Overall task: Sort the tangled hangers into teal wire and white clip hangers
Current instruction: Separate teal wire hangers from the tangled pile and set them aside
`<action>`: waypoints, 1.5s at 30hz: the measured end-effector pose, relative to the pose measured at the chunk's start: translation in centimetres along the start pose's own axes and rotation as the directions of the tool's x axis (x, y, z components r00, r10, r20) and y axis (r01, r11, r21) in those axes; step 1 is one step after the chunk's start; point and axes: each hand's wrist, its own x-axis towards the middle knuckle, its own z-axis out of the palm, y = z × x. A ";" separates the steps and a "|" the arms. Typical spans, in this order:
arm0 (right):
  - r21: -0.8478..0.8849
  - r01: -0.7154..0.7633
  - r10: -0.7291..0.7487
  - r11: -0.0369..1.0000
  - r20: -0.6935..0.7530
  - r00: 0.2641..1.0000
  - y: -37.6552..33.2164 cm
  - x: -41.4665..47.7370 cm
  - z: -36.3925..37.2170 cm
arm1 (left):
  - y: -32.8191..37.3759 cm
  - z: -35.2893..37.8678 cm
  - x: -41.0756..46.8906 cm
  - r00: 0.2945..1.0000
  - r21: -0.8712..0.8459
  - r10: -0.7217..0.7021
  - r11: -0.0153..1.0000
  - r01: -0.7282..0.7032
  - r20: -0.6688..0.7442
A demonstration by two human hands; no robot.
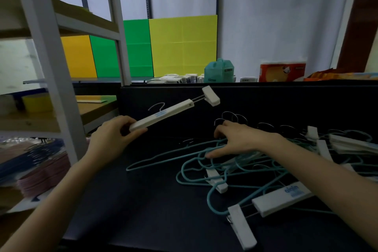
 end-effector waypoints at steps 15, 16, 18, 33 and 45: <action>-0.077 -0.022 -0.001 0.997 -0.293 0.956 0.3 -2.3 -0.6 | 0.6 -1.6 -0.9 0.994 0.065 0.070 0.996 -0.064 -0.089; -0.071 -0.034 0.010 0.997 -0.320 0.947 0.8 -3.0 -0.9 | 1.2 -1.6 -0.4 0.991 0.066 0.088 0.995 -0.081 -0.105; -0.055 -0.061 0.037 0.997 -0.367 0.930 2.3 -4.7 -1.6 | 2.9 -1.4 0.6 0.984 0.071 0.123 0.991 -0.115 -0.128; 0.133 -0.486 0.480 0.864 -0.512 0.713 21.0 -31.2 -2.7 | 27.2 9.6 3.2 0.917 -0.157 0.388 0.903 -0.399 -0.096; 0.223 -0.732 0.734 0.643 -0.453 0.507 32.9 -52.4 -0.1 | 46.3 18.0 -3.3 0.854 -0.299 0.520 0.814 -0.499 -0.011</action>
